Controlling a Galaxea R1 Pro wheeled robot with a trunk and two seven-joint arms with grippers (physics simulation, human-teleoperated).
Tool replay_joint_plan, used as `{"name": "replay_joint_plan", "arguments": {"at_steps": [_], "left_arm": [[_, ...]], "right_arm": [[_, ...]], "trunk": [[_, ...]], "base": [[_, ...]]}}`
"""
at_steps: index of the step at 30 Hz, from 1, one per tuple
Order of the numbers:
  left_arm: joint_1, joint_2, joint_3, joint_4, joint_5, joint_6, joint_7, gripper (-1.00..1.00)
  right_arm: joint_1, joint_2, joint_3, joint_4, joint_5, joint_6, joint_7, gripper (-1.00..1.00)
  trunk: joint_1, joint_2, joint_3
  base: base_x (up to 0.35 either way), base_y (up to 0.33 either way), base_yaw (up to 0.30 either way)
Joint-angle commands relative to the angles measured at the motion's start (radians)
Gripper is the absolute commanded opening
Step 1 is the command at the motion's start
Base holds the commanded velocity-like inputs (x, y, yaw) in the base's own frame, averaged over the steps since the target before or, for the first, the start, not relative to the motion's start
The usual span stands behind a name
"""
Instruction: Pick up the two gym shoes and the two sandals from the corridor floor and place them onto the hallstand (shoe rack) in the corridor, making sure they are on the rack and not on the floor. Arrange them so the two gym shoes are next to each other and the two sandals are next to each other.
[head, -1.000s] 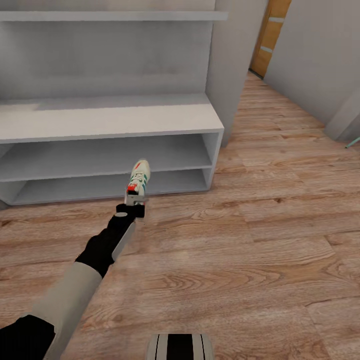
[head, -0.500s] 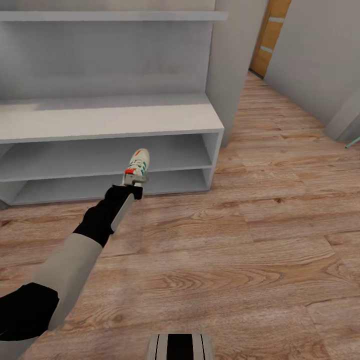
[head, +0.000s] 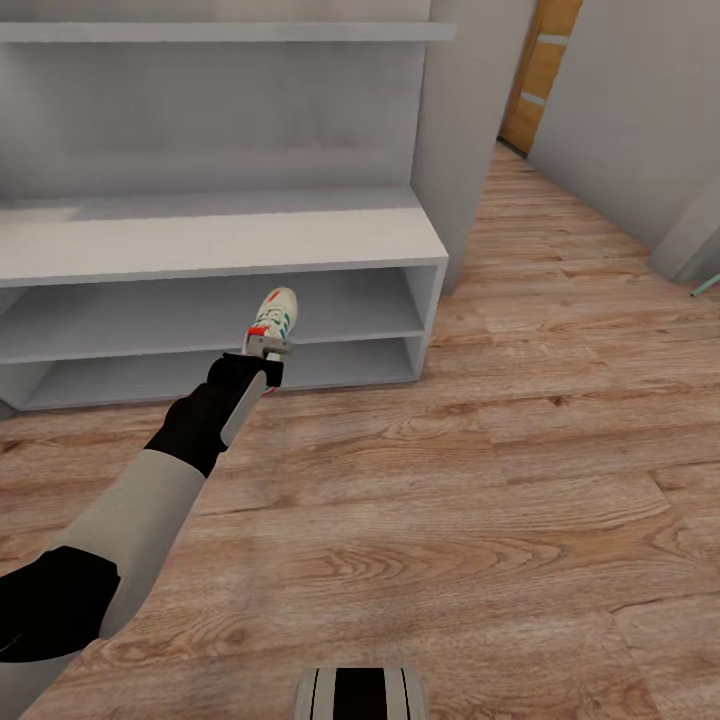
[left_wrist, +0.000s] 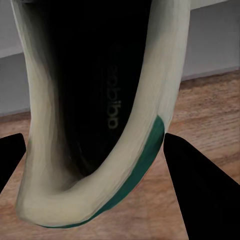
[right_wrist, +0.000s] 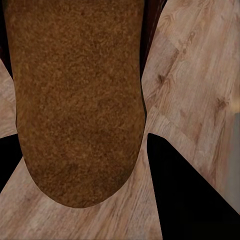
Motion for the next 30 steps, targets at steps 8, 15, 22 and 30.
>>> {"name": "replay_joint_plan", "arguments": {"at_steps": [8,15,22,30], "left_arm": [[0.001,0.028,0.0,0.014,0.01,0.003,0.013,-1.0],[0.002,0.071,0.001,0.049,0.01,0.003,0.014,-1.0],[0.004,0.082,0.002,0.057,0.01,0.003,0.014,-1.0],[0.005,0.084,0.002,0.098,0.01,0.002,0.017,-1.0]], "right_arm": [[-0.001,0.0,-0.001,-0.001,-0.005,0.004,-0.003,-1.0],[-0.001,0.0,-0.001,-0.001,-0.005,0.004,-0.003,-1.0],[-0.001,0.0,-0.001,-0.001,-0.005,0.004,-0.004,-1.0],[-0.001,0.0,-0.001,-0.001,-0.005,0.004,-0.004,-1.0]], "trunk": [[0.0,0.0,-0.001],[0.0,0.0,-0.001],[0.0,0.0,-0.001],[0.0,0.0,-0.001]], "base": [[0.0,0.0,0.0],[0.0,0.0,0.0],[0.0,0.0,0.0],[0.0,0.0,0.0]]}}
